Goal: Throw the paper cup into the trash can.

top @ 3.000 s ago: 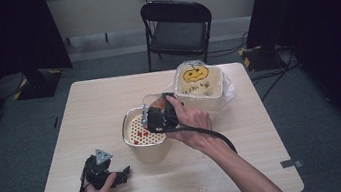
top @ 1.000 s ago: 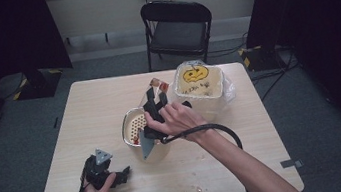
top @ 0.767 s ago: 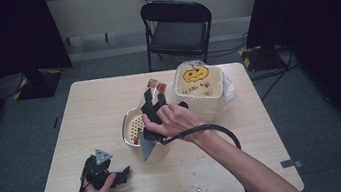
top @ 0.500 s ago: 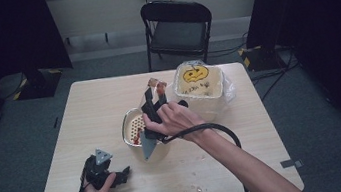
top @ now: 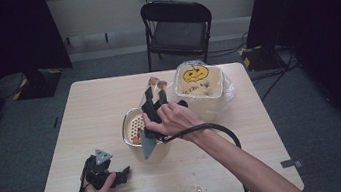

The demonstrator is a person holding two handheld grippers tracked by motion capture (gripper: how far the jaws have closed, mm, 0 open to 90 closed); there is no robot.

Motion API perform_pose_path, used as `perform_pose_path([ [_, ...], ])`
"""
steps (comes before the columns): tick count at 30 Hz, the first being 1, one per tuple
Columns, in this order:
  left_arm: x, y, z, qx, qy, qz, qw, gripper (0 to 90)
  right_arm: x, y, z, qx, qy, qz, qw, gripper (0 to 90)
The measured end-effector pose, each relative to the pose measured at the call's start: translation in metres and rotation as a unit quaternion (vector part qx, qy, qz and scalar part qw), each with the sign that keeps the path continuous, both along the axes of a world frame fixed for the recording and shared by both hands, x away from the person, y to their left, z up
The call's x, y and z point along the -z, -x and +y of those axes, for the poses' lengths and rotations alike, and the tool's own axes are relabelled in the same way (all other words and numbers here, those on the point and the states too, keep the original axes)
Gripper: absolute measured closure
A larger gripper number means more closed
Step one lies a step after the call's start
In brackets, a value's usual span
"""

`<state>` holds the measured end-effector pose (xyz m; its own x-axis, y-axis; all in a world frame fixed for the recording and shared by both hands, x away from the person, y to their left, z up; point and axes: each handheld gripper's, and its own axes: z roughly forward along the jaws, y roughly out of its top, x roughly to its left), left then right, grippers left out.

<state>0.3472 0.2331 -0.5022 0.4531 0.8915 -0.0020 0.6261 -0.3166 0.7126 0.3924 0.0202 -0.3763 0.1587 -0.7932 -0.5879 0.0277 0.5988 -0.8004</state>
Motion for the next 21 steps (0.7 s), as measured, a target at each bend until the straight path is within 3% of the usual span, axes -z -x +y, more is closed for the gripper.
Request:
perform_pose_path([
  [2, 0.0000, 0.0000, 0.0000, 0.000, 0.000, 0.000, 1.0000, 0.4, 0.0023, 0.0064, 0.0031, -0.012, 0.002, 0.005, 0.9999, 54.4],
  [5, 0.0001, 0.0001, -0.0001, 0.000, 0.001, 0.000, 1.0000, 0.4, 0.0037, 0.0045, 0.0027, -0.004, -0.003, 0.000, 1.0000, 54.6],
  [7, 0.0001, 0.0002, 0.0002, 0.001, 0.000, -0.001, 1.0000, 0.4, 0.0062, 0.0053, 0.0013, -0.013, 0.011, 0.003, 0.9998, 54.6],
  [10, 0.0001, 0.0002, 0.0001, 0.001, 0.001, 0.000, 1.0000, 0.4, 0.0041, -0.0032, -0.0009, 0.019, 0.002, -0.013, 0.9997, 54.7],
  [12, 0.0001, 0.0002, 0.0002, 0.001, 0.000, -0.001, 1.0000, 0.4, 0.0071, 0.0003, -0.0028, 0.010, 0.014, -0.004, 0.9998, 54.9],
  [13, 0.0001, 0.0002, 0.0002, 0.001, 0.000, 0.000, 1.0000, 0.3, 0.0055, 0.0023, -0.0020, 0.008, -0.002, 0.004, 1.0000, 54.9],
  [15, 0.0002, 0.0002, 0.0001, 0.001, 0.002, 0.000, 1.0000, 0.3, 0.0031, 0.0007, -0.0007, 0.009, 0.006, -0.006, 0.9999, 55.0],
  [21, 0.0001, 0.0002, 0.0001, 0.001, 0.002, 0.000, 1.0000, 0.3, 0.0032, 0.0042, 0.0003, 0.004, 0.001, -0.007, 1.0000, 55.1],
])
